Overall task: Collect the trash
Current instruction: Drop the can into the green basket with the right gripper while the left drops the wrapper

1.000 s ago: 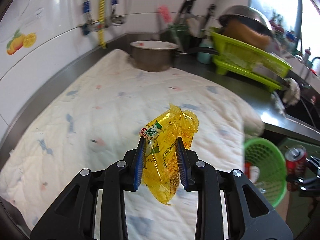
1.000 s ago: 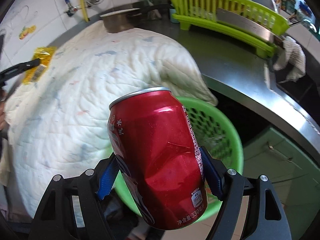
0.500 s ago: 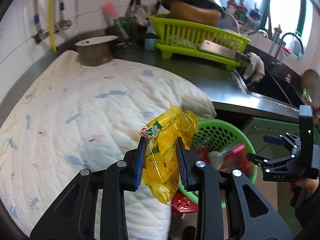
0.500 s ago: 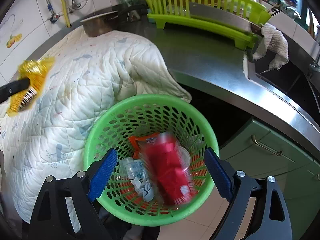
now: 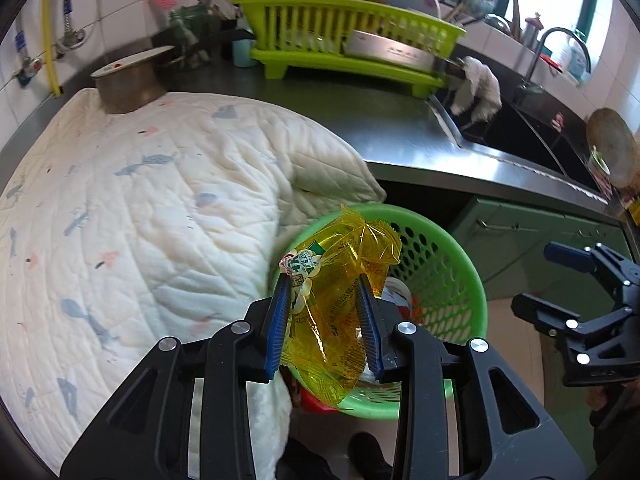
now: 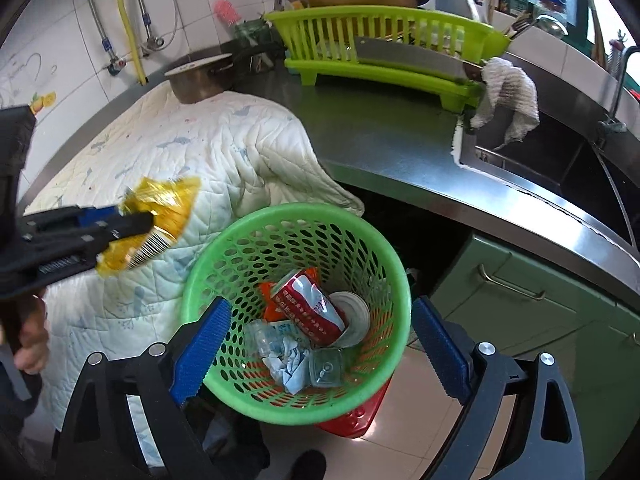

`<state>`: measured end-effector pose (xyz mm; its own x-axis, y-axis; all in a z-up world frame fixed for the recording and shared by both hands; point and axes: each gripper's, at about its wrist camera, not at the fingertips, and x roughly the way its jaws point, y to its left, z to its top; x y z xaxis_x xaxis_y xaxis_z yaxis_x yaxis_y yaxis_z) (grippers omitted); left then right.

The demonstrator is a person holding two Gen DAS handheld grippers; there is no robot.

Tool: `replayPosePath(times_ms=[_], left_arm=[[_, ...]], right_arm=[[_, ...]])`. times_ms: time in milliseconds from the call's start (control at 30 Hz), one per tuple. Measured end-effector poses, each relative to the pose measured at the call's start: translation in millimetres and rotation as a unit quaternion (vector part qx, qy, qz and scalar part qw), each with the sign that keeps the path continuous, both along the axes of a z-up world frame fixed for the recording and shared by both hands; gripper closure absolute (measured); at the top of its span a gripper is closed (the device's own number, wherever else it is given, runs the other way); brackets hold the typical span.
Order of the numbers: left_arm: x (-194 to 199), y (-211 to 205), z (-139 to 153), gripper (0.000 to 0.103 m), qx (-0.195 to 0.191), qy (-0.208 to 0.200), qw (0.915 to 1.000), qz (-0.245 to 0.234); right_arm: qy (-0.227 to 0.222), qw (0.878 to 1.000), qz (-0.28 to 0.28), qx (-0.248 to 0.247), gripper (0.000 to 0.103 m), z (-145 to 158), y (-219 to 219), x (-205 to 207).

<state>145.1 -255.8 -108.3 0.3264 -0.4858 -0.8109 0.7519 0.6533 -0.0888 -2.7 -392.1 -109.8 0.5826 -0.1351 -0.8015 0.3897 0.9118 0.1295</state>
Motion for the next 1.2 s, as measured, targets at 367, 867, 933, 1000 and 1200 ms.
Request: replayPosePath(times_ms=[367,867,933,1000,1200], left_arm=[[-16.5,-5.7,-4.6,0.031,-0.005,0.017,0.9998,-0.005],[-18.1,45.5,31.6,0.012,-0.025,-0.022,0.9975,0.062],[-17.7,53.8,35.3,0.01,-0.026,-0.026,0.9967,0.073],[-17.7,62.1,38.1,0.008,-0.025,-0.031,0.9956,0.085],[-18.6,85.7,43.5,0.006,-0.017,-0.04,0.9917,0.121]], right_arm=[[-0.009,1.0,-0.002,0.008,0.014,4.3,6.2,-18.2],[-0.029,0.999,0.038,0.006,0.012,19.6,33.4,-10.4],[-0.031,0.999,0.043,0.005,0.012,22.0,36.4,-9.0],[-0.033,0.998,0.048,0.004,0.011,25.1,40.2,-7.3],[-0.036,0.997,0.061,0.008,0.011,29.7,51.2,-4.0]])
